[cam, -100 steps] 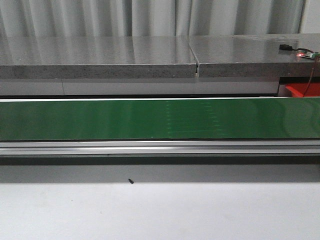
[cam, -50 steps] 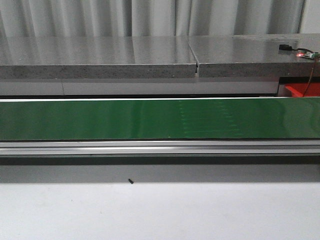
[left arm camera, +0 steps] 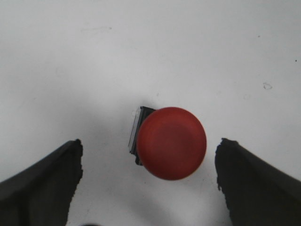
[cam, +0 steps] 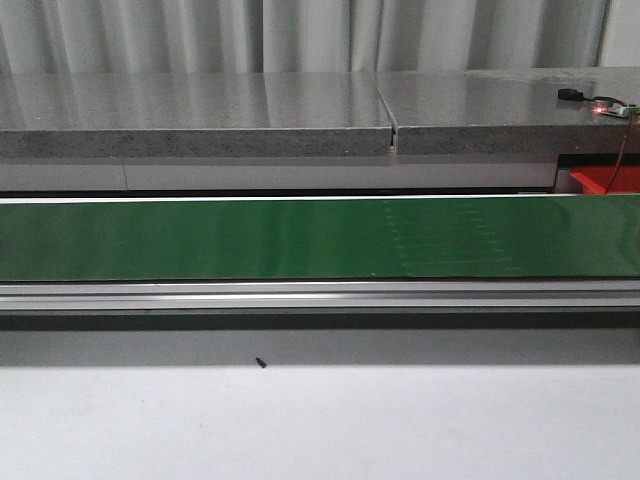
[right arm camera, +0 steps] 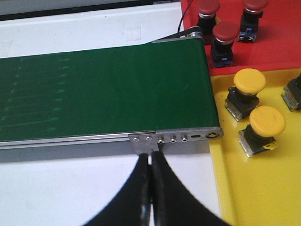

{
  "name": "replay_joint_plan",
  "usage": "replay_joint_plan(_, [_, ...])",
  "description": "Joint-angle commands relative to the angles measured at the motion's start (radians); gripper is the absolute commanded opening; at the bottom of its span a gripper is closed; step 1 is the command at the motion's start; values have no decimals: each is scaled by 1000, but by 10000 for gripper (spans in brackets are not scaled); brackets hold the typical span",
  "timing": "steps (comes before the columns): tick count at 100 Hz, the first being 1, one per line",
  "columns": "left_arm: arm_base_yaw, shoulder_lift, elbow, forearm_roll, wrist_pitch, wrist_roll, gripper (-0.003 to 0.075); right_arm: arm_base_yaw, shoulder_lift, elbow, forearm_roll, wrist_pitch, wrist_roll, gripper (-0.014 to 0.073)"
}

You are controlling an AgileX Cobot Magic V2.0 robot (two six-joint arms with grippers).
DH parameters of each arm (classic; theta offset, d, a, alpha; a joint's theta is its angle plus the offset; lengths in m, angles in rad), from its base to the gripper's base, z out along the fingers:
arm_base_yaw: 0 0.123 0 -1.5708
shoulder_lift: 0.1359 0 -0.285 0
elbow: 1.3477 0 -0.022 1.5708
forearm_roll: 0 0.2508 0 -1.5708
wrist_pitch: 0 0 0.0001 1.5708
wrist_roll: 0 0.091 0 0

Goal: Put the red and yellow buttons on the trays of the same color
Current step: 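Place the yellow button on the green belt with the left gripper, then grasp a red button from the table with the left gripper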

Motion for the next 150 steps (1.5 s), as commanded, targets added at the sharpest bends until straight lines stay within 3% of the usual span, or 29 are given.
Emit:
replay_joint_plan(1, [-7,-37,-34,-25,-69,-4,566,1,0,-27,5,-56,-10,-67])
replay_joint_plan(34, [-45,7,-35,-52,-150,49,549,1,0,-27,5,-56,-10,-67])
replay_joint_plan(63, [-47,7,-35,-52,-173,49,261,1,0,-27,5,-56,-10,-67])
replay_joint_plan(77, [-47,7,-35,-50,-171,49,178,1,0,-27,5,-56,-10,-67])
replay_joint_plan(115, [-24,-98,-17,-48,-123,49,167,1,0,-27,5,-56,-10,-67])
replay_joint_plan(150, [5,-357,175,-48,-136,77,167,1,0,-27,5,-56,-10,-67])
